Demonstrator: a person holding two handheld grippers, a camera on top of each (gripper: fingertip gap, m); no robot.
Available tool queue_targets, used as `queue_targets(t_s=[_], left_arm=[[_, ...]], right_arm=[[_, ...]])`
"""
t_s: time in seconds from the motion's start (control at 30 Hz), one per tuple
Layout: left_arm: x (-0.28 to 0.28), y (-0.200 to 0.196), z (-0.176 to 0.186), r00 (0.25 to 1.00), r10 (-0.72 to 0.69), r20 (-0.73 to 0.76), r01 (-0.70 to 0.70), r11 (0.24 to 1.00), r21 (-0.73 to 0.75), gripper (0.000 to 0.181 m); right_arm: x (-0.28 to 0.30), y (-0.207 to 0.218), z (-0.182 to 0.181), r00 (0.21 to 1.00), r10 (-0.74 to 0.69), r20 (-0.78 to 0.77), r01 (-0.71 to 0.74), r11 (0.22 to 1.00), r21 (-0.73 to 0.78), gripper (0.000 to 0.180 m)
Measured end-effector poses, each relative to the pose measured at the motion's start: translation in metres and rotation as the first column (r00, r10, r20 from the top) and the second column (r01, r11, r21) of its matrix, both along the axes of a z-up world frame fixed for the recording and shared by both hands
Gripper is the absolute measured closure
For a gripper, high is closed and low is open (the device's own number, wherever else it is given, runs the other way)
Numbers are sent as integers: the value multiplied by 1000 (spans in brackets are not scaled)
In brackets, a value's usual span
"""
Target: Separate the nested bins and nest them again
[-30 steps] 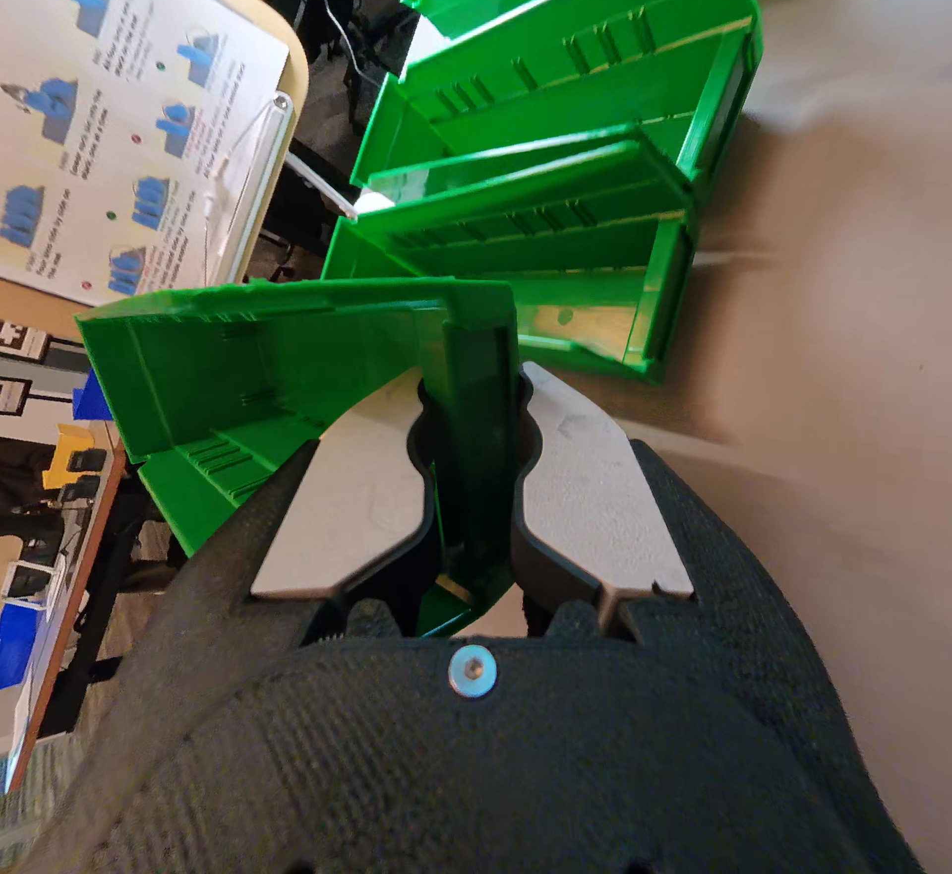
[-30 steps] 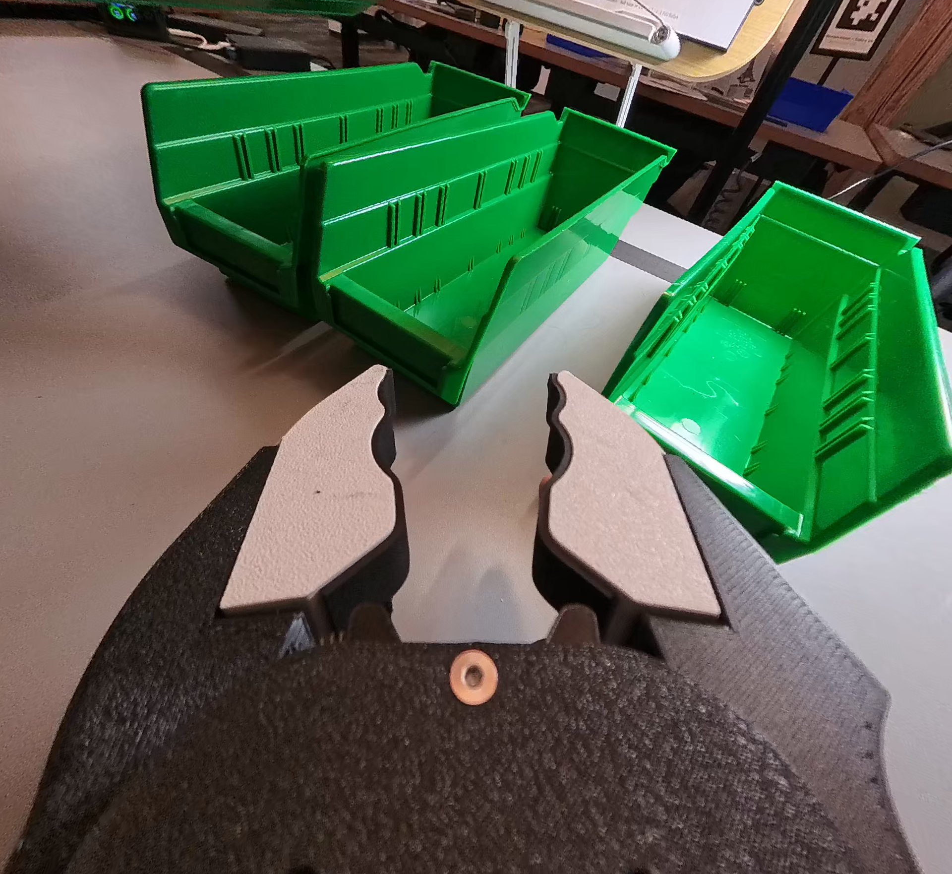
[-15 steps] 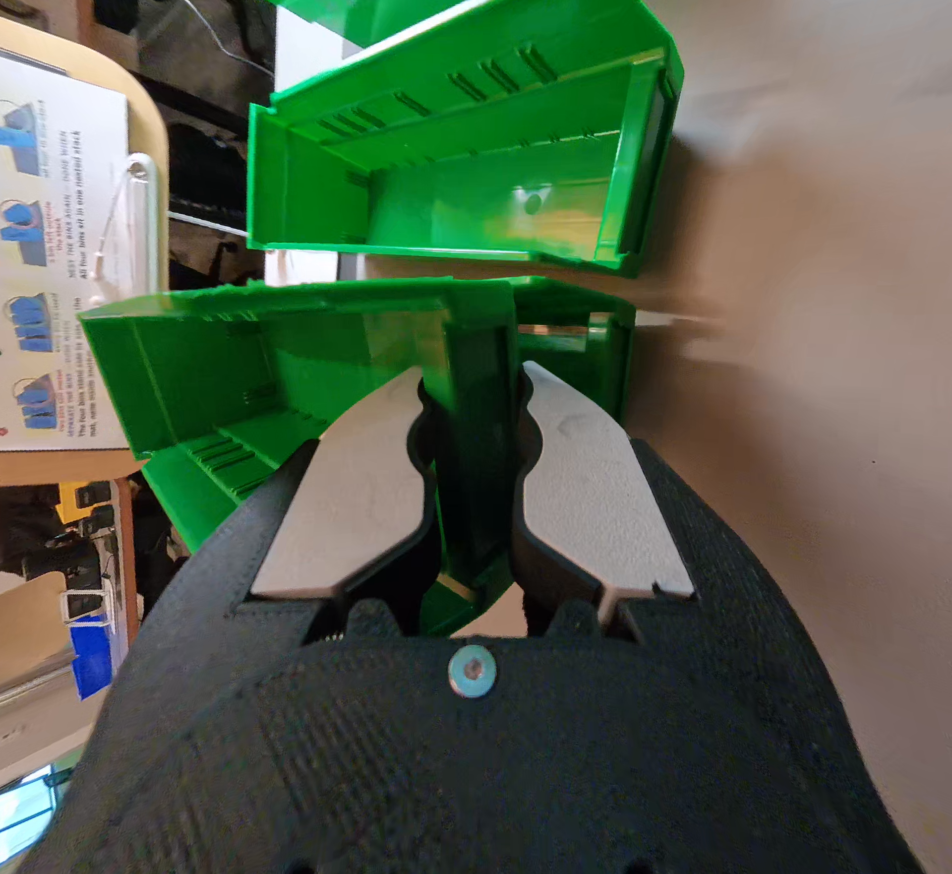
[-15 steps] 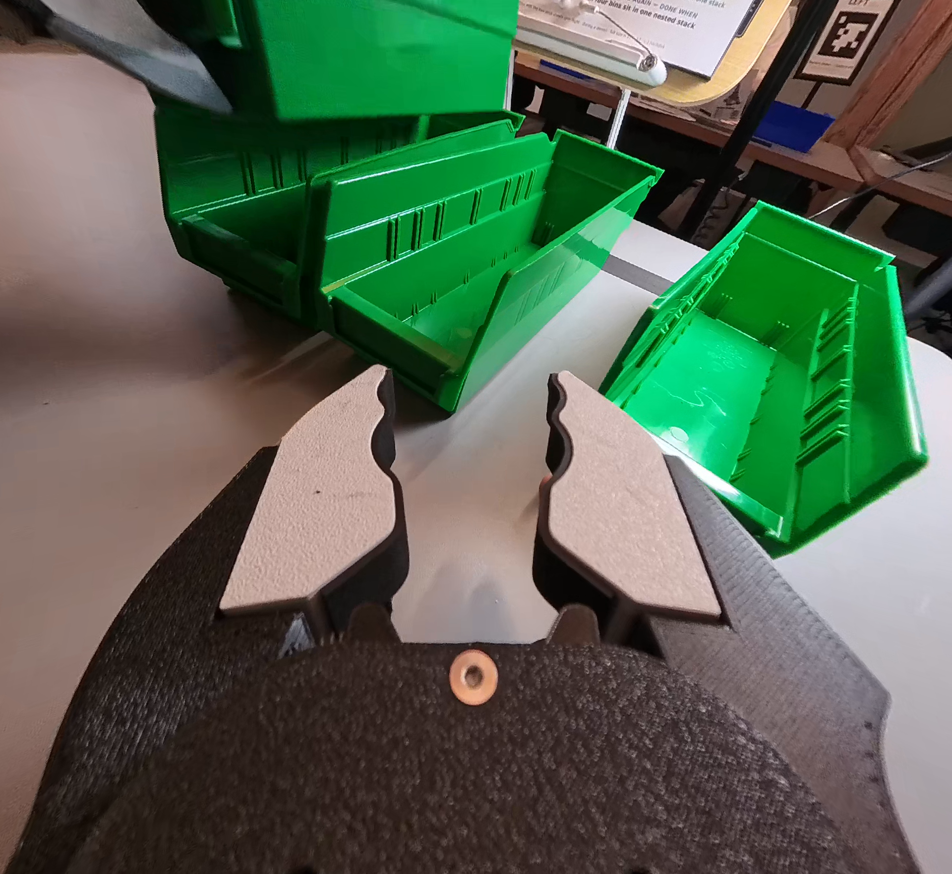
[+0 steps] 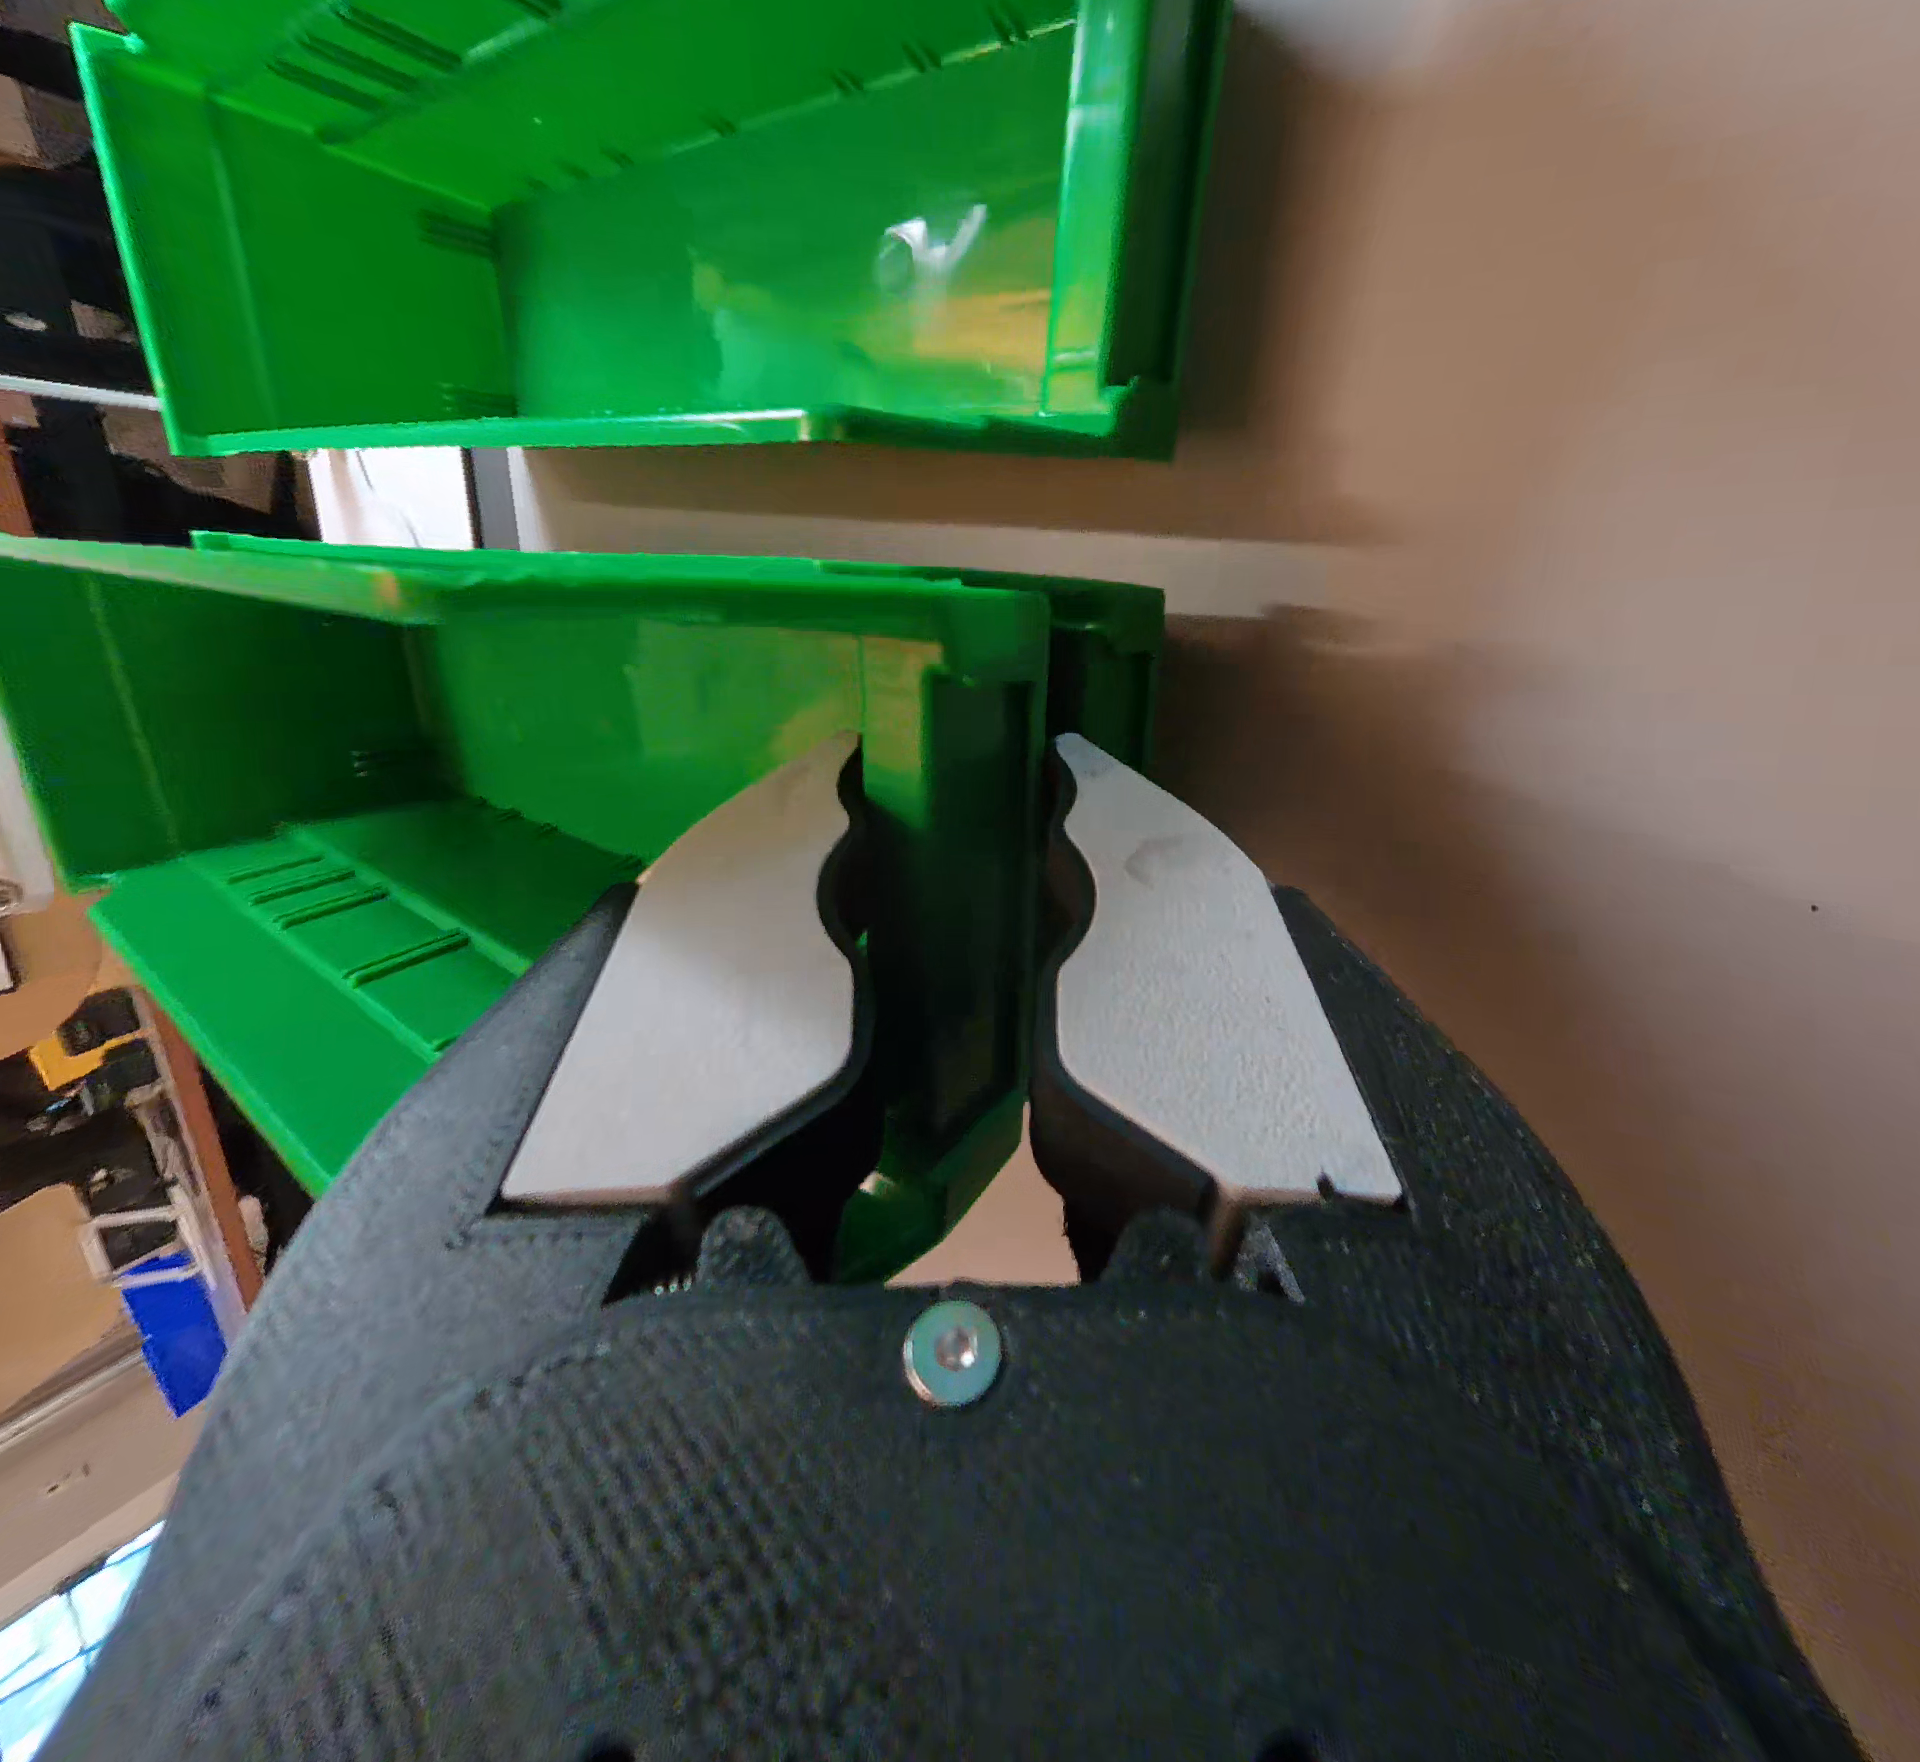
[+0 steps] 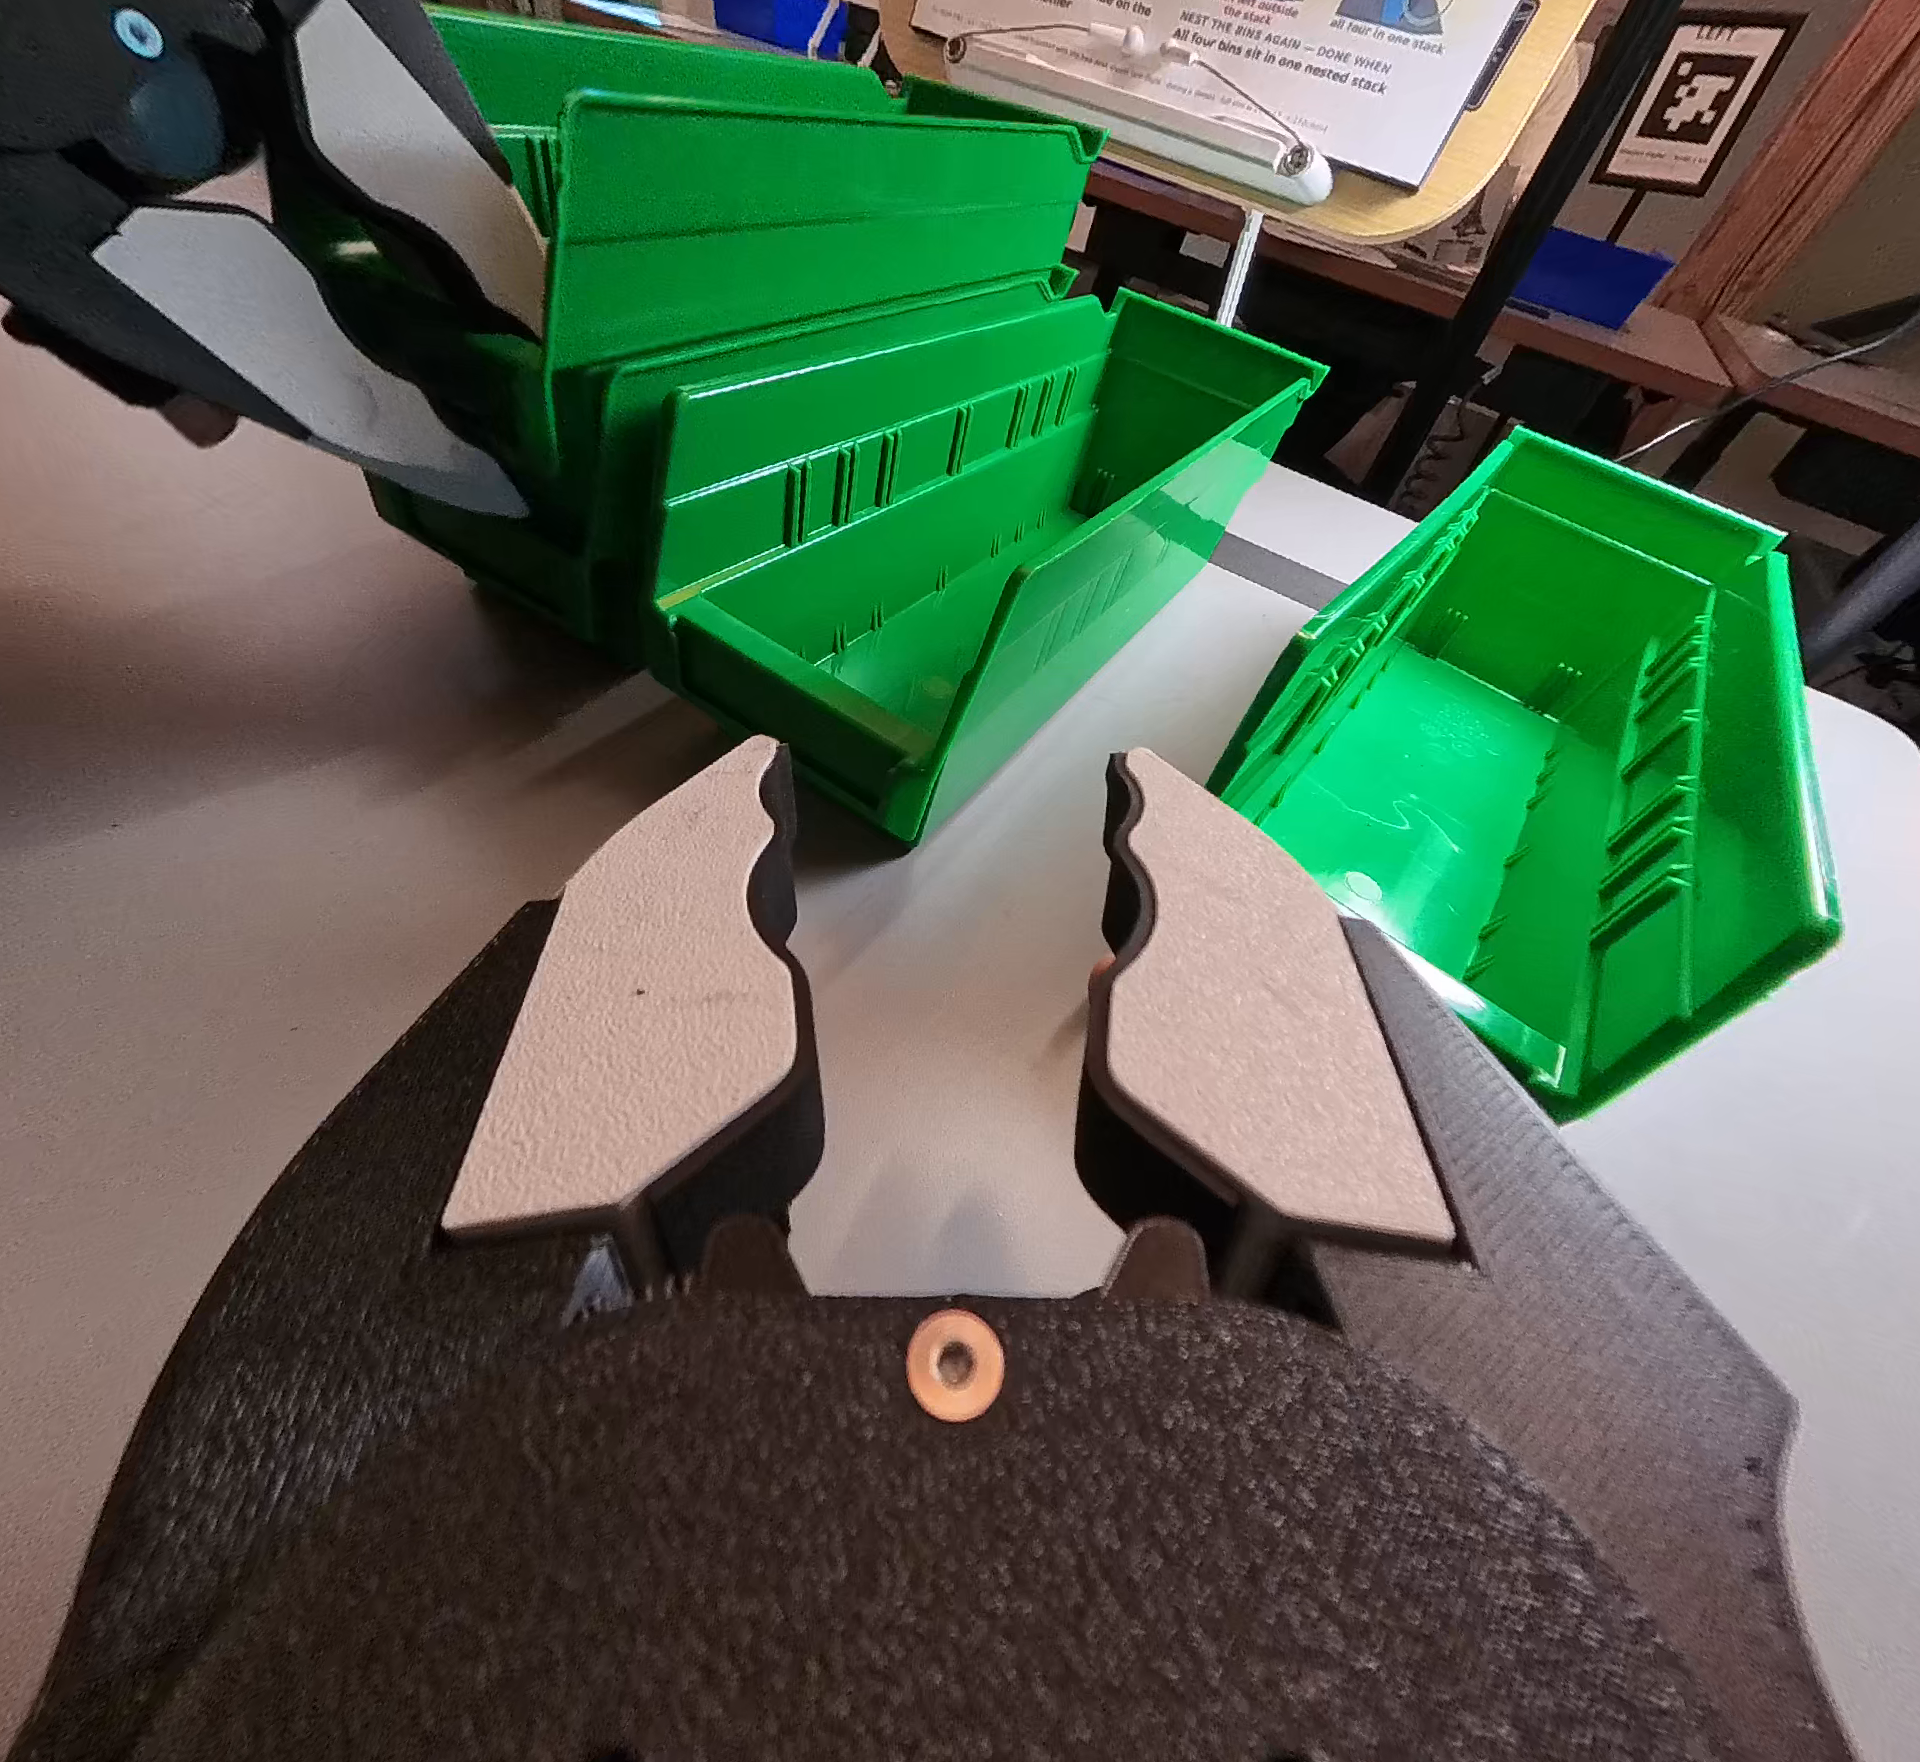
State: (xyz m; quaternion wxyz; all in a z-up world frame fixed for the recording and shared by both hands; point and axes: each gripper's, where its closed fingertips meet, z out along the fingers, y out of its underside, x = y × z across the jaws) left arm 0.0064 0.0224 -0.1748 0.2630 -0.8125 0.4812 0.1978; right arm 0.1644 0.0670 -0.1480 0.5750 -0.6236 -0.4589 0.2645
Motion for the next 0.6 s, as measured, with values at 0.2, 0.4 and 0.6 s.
queue_targets(t_s=[0.2, 0.4, 0.6], left_arm=[[3, -6, 3, 996, -42, 81, 37, 998, 58, 142], [-7, -15, 12, 998, -45, 32, 40, 991, 126, 148], [-11, -14, 2, 996, -73, 46, 66, 989, 129, 149]], right_arm=[[0, 1, -2, 1000, -1, 3, 1, 1000, -8, 123], [-3, 1, -7, 1000, 5, 26, -4, 1000, -14, 123], [-3, 1, -8, 1000, 0, 30, 1, 1000, -10, 123]])
